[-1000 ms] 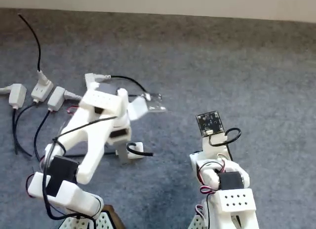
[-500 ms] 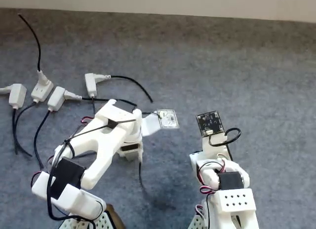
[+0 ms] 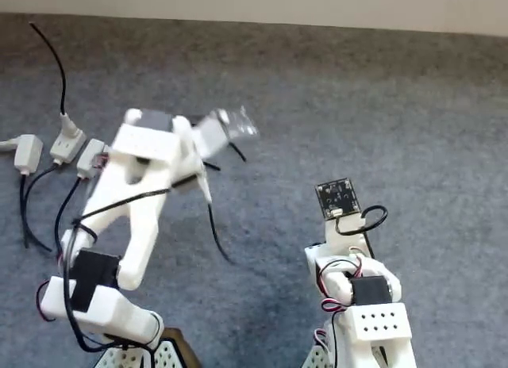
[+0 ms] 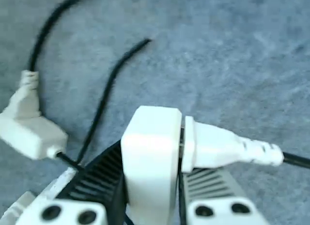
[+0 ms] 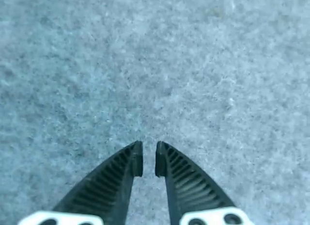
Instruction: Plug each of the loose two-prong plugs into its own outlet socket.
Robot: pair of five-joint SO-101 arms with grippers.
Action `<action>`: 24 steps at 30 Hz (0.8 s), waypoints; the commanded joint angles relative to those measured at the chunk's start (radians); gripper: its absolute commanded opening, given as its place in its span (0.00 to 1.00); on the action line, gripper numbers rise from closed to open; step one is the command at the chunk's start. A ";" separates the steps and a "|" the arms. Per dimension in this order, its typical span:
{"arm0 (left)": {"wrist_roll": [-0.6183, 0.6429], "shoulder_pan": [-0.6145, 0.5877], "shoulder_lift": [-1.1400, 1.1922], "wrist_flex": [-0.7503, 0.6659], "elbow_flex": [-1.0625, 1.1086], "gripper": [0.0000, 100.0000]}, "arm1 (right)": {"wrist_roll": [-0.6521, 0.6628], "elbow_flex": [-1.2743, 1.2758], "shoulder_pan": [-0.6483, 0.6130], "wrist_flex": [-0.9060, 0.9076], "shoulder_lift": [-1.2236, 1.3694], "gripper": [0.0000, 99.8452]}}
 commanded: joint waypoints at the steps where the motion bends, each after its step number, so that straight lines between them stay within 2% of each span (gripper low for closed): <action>1: 0.115 -0.105 0.154 0.015 -0.294 0.00 | -0.008 -0.004 0.007 -0.013 -0.008 0.05; 5: 0.178 -0.125 0.423 0.074 -0.539 0.00 | -0.008 -0.004 0.005 -0.013 -0.008 0.05; 8: 0.215 -0.090 0.585 0.158 -0.711 0.01 | -0.006 -0.004 0.005 -0.013 -0.008 0.05; 14: 0.264 -0.016 0.769 0.344 -0.993 0.01 | -0.006 -0.004 0.005 -0.013 -0.008 0.05; 18: 0.276 0.001 0.808 0.448 -1.112 0.11 | -0.006 -0.004 0.005 -0.013 -0.008 0.05; 21: 0.276 -0.004 0.809 0.456 -1.115 0.21 | -0.006 -0.004 0.005 -0.013 -0.008 0.05; 24: 0.276 -0.008 0.811 0.457 -1.113 0.25 | -0.006 -0.004 0.005 -0.013 -0.008 0.05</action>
